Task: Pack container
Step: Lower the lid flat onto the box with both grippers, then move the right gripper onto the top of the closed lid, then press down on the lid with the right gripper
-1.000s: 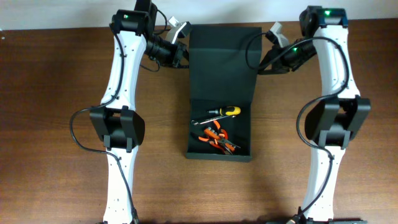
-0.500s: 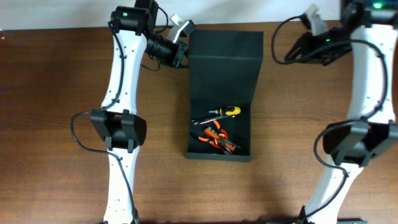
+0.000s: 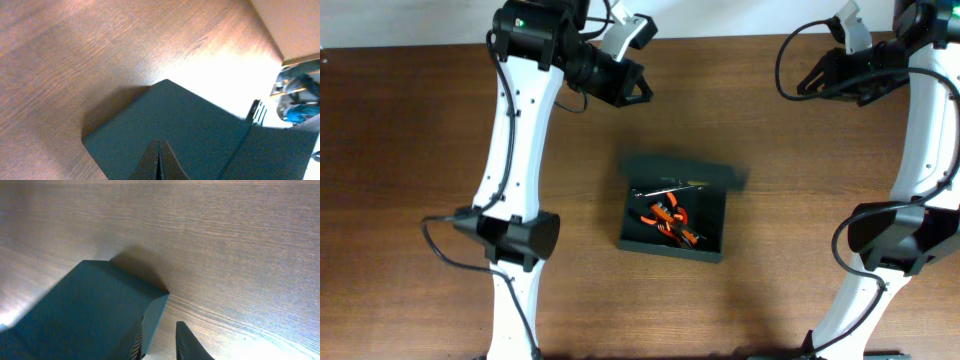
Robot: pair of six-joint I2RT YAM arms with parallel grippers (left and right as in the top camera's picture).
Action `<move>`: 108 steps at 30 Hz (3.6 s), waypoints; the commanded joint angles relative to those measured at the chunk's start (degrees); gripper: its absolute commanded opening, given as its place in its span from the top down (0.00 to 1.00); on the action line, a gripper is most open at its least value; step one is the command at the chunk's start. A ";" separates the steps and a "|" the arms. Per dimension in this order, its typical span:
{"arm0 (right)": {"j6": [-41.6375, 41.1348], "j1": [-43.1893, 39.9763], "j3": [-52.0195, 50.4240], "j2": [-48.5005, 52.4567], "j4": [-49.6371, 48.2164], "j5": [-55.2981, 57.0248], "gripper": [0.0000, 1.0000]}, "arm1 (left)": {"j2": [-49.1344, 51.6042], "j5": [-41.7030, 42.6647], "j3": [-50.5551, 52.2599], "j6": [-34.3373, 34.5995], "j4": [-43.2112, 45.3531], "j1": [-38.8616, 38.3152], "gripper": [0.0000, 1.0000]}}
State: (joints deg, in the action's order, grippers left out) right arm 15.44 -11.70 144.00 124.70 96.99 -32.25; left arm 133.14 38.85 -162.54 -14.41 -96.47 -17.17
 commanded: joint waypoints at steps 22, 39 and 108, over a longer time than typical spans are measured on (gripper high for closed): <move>-10.03 1.99 -2.27 -15.45 0.35 13.62 0.75 | -21.33 -45.62 40.00 8.07 -0.24 0.46 0.98; -12.83 19.26 -42.62 -34.36 -4.94 20.94 0.73 | -41.40 -44.70 58.47 8.20 11.52 9.25 0.98; -22.45 54.16 -71.32 -42.49 -23.10 28.68 0.81 | -55.39 -41.48 99.62 11.15 41.40 9.27 0.98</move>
State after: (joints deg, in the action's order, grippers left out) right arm -4.49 40.77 76.77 82.56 75.42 -4.32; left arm 78.24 -3.22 -63.31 -3.40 -55.00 -7.94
